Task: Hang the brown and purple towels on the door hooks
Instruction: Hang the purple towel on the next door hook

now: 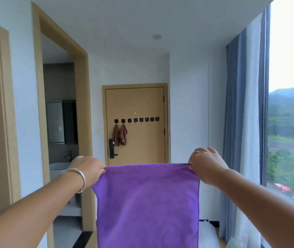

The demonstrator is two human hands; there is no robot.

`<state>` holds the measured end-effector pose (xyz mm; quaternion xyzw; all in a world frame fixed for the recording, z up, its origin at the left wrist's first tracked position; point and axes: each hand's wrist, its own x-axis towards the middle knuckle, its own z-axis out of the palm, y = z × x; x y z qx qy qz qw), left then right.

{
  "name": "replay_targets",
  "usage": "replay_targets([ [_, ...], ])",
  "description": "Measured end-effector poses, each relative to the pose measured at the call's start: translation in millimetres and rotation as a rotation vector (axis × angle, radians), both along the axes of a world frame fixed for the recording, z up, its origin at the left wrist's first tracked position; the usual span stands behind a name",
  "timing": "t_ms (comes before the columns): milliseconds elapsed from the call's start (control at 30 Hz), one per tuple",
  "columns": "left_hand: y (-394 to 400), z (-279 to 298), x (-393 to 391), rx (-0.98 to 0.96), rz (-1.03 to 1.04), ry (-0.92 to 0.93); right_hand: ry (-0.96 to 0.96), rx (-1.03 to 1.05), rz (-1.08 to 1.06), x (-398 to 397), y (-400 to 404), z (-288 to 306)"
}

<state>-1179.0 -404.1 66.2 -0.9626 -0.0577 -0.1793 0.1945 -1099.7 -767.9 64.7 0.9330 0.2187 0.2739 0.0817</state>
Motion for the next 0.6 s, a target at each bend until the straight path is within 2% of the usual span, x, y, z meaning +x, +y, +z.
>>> replay_targets([
  [333, 18.0, 62.9, -45.4, 0.033, 0.01, -0.143, -0.092, -0.013, 0.037, -31.3, 25.8, 59.0],
  [600, 49.4, 58.3, -55.3, 0.028, 0.025, -0.123, -0.096, 0.029, 0.043, -30.0, 59.3, 70.7],
])
